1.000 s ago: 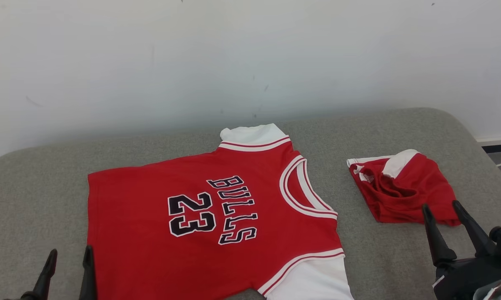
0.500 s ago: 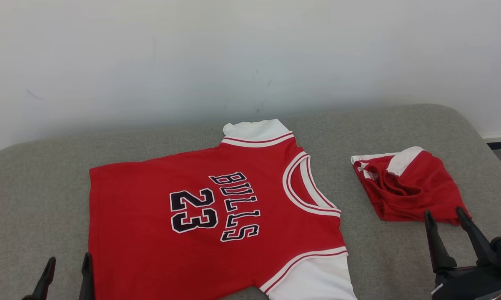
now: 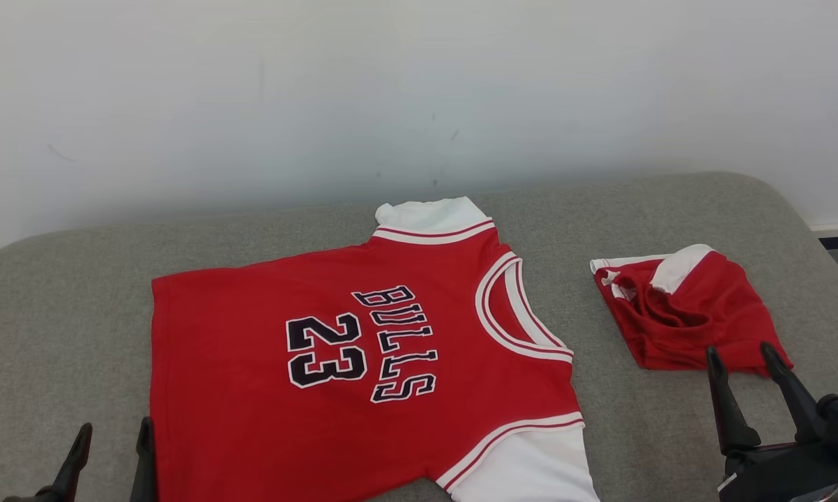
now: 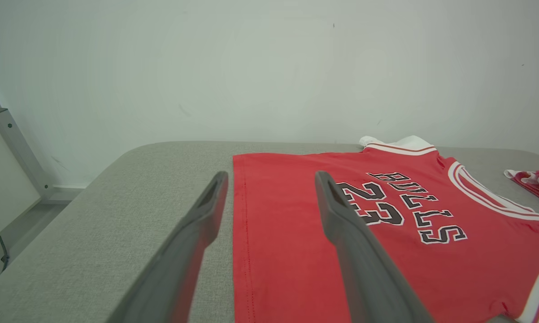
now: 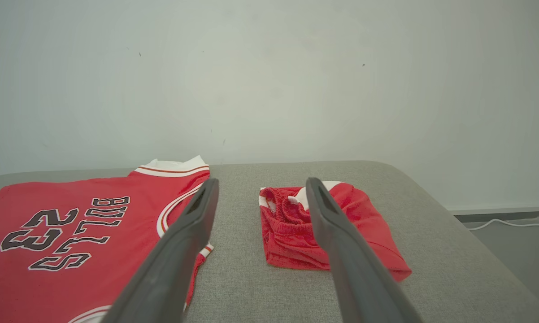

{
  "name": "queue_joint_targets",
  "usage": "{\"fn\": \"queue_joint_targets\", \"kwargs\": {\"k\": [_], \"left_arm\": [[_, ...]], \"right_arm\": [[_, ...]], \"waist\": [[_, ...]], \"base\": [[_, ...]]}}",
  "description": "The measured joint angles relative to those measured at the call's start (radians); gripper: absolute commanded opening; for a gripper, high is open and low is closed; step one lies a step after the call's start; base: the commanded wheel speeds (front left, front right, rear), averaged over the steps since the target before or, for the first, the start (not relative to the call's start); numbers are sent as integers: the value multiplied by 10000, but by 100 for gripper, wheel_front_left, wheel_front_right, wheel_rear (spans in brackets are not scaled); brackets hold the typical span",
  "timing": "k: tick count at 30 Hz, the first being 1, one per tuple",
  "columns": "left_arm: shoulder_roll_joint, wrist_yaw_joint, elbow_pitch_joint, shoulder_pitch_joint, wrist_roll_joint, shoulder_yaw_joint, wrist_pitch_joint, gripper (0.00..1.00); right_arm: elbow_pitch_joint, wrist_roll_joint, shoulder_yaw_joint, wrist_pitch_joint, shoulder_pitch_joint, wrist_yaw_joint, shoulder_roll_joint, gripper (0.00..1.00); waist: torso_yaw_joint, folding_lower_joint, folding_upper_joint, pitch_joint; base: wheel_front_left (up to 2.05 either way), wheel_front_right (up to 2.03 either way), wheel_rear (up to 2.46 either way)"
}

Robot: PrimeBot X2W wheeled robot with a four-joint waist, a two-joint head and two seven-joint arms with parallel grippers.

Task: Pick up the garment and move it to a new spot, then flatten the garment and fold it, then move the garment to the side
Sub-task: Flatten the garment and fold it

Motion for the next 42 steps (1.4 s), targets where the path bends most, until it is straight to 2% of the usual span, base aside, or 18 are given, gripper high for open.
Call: {"fn": "queue_joint_targets", "kwargs": {"k": [13,18,23,31,42], "left_arm": [[-48,0,-182,0,65,148,257,100],[-17,-35,-176,-12,67,-142,529,100],[282,-539,-13,-19,6,-435,1172,100],[207,-644,533,-20,-408,-512,1789,100],[27,-1074,2031,-244,-974,-740,2677,100]], "right_arm": [[-345,-359,-276,424,48,0,211,100],[-474,-372,-387,708,410,0,226,100],[-546,15,12,1335,441,48,376,100],[-395,295,662,2385,558,288,451,100],[132,380,1670,3710,633,468,761,100]], "waist": [[-24,0,0,-15],[62,-1,0,-41],[199,-1,0,-12],[351,0,0,147],[623,0,0,598]], "base": [[0,0,0],[0,0,0],[0,0,0],[0,0,0],[0,0,0]]}}
